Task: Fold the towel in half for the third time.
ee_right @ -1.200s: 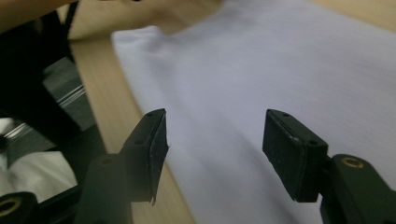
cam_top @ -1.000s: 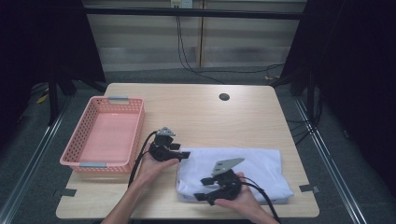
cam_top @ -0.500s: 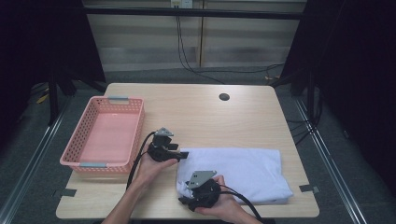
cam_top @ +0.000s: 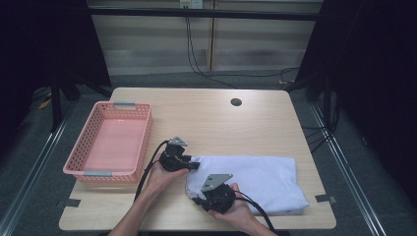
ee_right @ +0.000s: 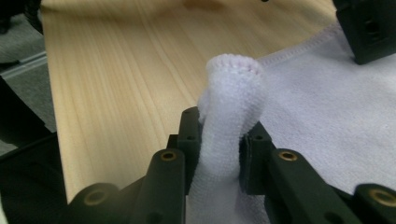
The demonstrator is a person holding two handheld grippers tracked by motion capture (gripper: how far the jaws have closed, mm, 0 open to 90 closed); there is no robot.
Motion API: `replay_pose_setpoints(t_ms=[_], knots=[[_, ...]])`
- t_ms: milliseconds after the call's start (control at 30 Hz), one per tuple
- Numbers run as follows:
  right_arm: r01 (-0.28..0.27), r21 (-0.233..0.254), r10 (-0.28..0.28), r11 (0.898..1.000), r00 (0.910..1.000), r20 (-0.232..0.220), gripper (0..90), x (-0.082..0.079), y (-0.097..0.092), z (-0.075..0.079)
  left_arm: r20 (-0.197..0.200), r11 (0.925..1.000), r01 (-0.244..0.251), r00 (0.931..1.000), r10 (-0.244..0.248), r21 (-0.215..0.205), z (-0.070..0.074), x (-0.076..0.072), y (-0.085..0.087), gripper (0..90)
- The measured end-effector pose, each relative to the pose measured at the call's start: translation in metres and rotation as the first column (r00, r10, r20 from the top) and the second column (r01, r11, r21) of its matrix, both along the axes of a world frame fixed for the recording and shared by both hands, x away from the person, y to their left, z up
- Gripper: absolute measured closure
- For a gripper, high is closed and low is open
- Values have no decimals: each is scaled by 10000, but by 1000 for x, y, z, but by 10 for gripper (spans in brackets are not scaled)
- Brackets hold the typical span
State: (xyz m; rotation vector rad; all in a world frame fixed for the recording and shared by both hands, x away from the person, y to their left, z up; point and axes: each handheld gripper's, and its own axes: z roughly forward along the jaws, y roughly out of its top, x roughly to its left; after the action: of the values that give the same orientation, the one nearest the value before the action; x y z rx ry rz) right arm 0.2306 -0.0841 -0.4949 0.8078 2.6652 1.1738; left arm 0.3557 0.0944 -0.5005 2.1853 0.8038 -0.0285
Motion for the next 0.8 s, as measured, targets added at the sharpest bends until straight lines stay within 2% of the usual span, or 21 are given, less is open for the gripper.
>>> replay_pose_setpoints(t_ms=[33,67,100,167,200,267,300,333,367,500,533,567,600,633,667,700,733,767,800], knots=[[32,76,-31,10000,9999,-104,763,1,-1,1,-118,9998,36,9999,-38,-174,1,-1,-1,743],[15,94,-15,10000,10000,-93,767,1,-1,2,-182,9998,91,9998,-94,-170,2,-1,0,783],[4,206,-1,9998,9999,-144,770,1,-3,6,-426,9980,27,9991,-54,-632,3,1,3,807],[62,435,-56,9990,9999,-129,770,1,-5,12,-627,9928,-191,9980,117,-1185,7,3,8,811],[96,559,-89,9984,9999,-133,771,2,-6,16,-627,9928,-191,9980,117,-1185,7,3,8,812],[151,896,-133,9959,9997,-202,772,3,-9,22,-761,9822,-454,9966,320,-1821,15,2,11,811],[168,1036,-147,9945,9997,-218,772,3,-10,25,-618,9784,-411,9977,292,-2024,24,1,16,811],[168,1036,-147,9945,9997,-218,772,3,-10,25,-618,9784,-411,9977,292,-2024,24,1,16,811],[190,1206,-169,9925,9997,-181,772,2,-9,30,-558,9721,-481,9978,362,-2297,34,-1,19,810],[244,1928,-181,9809,9992,-346,773,3,-5,43,-307,9672,-718,9973,663,-2437,52,-4,27,811],[189,2049,-128,9786,9994,-307,773,4,-3,47,-307,9672,-718,9973,663,-2437,52,-4,27,811],[128,2149,-84,9766,9997,-214,774,5,1,53,-197,9660,-914,9958,892,-2419,61,-5,35,811],[128,2149,-84,9766,9997,-214,774,5,1,53,-197,9660,-914,9958,892,-2419,61,-5,35,811],[-37,2379,34,9713,10000,17,774,6,8,65,-162,9620,-1067,9942,1060,-2512,73,-6,45,811],[-37,2379,34,9713,10000,17,774,6,8,65,-162,9620,-1067,9942,1060,-2512,73,-6,45,811],[-142,2476,116,9688,9999,119,774,6,13,72,-117,9606,-1124,9935,1132,-2542,80,-7,50,811],[-407,2613,339,9644,9990,306,775,8,23,85,101,9605,-1111,9930,1175,-2552,97,-8,59,811],[-526,2765,422,9596,9982,435,776,9,27,91,278,9621,-1137,9918,1244,-2479,106,-9,63,811],[-526,2765,422,9596,9982,435,776,9,27,91,278,9621,-1137,9918,1244,-2479,106,-9,63,812]])
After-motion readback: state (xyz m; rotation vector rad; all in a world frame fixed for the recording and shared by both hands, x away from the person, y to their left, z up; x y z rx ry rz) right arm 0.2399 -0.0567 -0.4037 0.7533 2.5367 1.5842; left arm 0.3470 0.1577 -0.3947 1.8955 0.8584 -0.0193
